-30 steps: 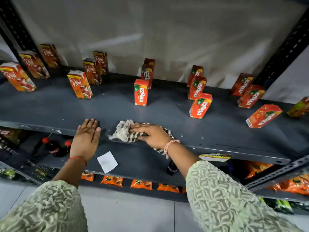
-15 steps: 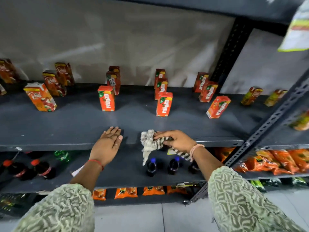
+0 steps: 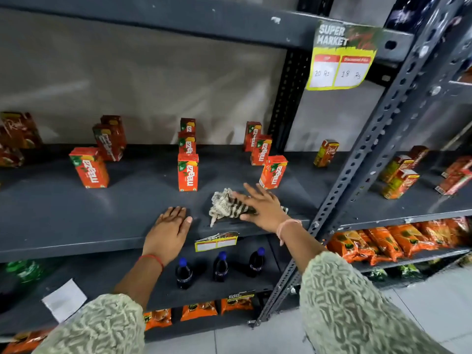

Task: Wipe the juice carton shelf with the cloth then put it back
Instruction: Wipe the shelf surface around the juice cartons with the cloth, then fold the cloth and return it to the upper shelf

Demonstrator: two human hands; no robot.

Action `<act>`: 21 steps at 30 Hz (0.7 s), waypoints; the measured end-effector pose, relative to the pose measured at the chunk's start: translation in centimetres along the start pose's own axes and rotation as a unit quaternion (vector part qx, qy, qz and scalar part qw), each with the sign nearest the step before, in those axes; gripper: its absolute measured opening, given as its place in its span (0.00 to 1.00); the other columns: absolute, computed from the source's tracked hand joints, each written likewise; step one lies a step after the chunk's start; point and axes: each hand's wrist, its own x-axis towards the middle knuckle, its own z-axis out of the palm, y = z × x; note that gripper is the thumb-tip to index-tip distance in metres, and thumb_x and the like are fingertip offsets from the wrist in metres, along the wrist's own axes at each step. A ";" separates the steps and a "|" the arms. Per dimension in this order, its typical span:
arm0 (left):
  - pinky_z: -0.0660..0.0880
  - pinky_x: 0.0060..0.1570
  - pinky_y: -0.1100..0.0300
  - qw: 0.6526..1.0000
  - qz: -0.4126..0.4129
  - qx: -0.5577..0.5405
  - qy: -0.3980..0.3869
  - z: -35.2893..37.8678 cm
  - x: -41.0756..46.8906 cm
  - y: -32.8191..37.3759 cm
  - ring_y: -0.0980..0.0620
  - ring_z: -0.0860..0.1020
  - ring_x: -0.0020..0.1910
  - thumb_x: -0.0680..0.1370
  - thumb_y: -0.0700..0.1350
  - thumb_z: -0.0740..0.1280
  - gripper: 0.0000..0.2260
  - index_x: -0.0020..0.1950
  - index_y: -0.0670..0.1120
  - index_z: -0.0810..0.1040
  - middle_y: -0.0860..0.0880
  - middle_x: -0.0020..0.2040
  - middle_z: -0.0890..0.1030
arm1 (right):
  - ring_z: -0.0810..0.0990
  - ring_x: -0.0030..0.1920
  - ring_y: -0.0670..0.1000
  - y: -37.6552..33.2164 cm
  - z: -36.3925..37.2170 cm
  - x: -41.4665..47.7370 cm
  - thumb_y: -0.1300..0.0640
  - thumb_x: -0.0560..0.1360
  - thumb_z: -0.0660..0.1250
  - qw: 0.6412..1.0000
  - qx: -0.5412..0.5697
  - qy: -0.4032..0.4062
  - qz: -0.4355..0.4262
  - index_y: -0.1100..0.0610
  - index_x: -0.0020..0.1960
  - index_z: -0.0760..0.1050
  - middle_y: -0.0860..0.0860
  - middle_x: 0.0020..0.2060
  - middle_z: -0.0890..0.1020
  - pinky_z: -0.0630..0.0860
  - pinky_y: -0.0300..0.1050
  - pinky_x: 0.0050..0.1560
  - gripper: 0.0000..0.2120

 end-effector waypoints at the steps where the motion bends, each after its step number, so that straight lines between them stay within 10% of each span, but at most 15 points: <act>1: 0.56 0.73 0.53 1.000 -0.011 -0.015 0.023 0.1 0.1 0.8 0.47 0.60 0.73 0.79 0.51 0.51 0.21 0.69 0.42 0.64 0.43 0.72 0.66 | 0.45 0.76 0.54 0.5 -0.4 -0.6 0.45 0.76 0.60 0.998 0.044 0.032 0.025 0.41 0.73 0.53 0.46 0.77 0.51 0.47 0.58 0.74 0.28; 3: 0.71 0.60 0.50 0.994 -0.037 -0.053 0.087 0.0 0.7 3.0 0.40 0.74 0.62 0.78 0.52 0.54 0.20 0.60 0.40 0.74 0.37 0.59 0.79 | 0.57 0.74 0.58 1.8 -1.2 -1.5 0.43 0.76 0.59 0.981 0.123 0.113 0.099 0.51 0.71 0.62 0.54 0.74 0.62 0.56 0.56 0.72 0.26; 6: 0.72 0.43 0.53 0.972 -0.091 -0.186 0.115 -0.4 2.5 7.0 0.38 0.79 0.45 0.76 0.53 0.60 0.19 0.40 0.38 0.77 0.37 0.39 0.81 | 0.76 0.56 0.61 3.2 -1.9 -2.5 0.43 0.76 0.58 0.950 0.128 0.159 0.238 0.63 0.35 0.72 0.62 0.43 0.80 0.69 0.48 0.53 0.25; 12: 0.72 0.52 0.46 0.943 -0.219 -0.251 0.025 0.1 6.3 9.9 0.36 0.76 0.56 0.69 0.45 0.72 0.21 0.51 0.30 0.74 0.31 0.56 0.77 | 0.74 0.37 0.53 1.8 -1.2 -1.9 0.46 0.69 0.71 0.892 0.279 0.111 0.338 0.57 0.30 0.68 0.50 0.28 0.73 0.67 0.43 0.37 0.19; 17: 0.72 0.59 0.50 0.898 -0.255 -0.358 -0.014 0.8 6.7 8.7 0.40 0.75 0.59 0.62 0.39 0.77 0.26 0.55 0.31 0.74 0.37 0.57 0.78 | 0.81 0.51 0.57 2.1 0.7 -2.5 0.51 0.63 0.78 0.772 0.442 0.198 0.412 0.67 0.52 0.76 0.60 0.52 0.83 0.70 0.42 0.42 0.26; 21: 0.73 0.49 0.56 0.878 -0.211 -0.430 0.008 1.1 5.1 7.7 0.46 0.78 0.45 0.60 0.36 0.77 0.14 0.43 0.38 0.79 0.43 0.42 0.80 | 0.79 0.47 0.54 1.1 1.8 -4.3 0.63 0.60 0.79 0.634 0.615 0.248 0.398 0.64 0.43 0.77 0.60 0.50 0.83 0.73 0.41 0.45 0.15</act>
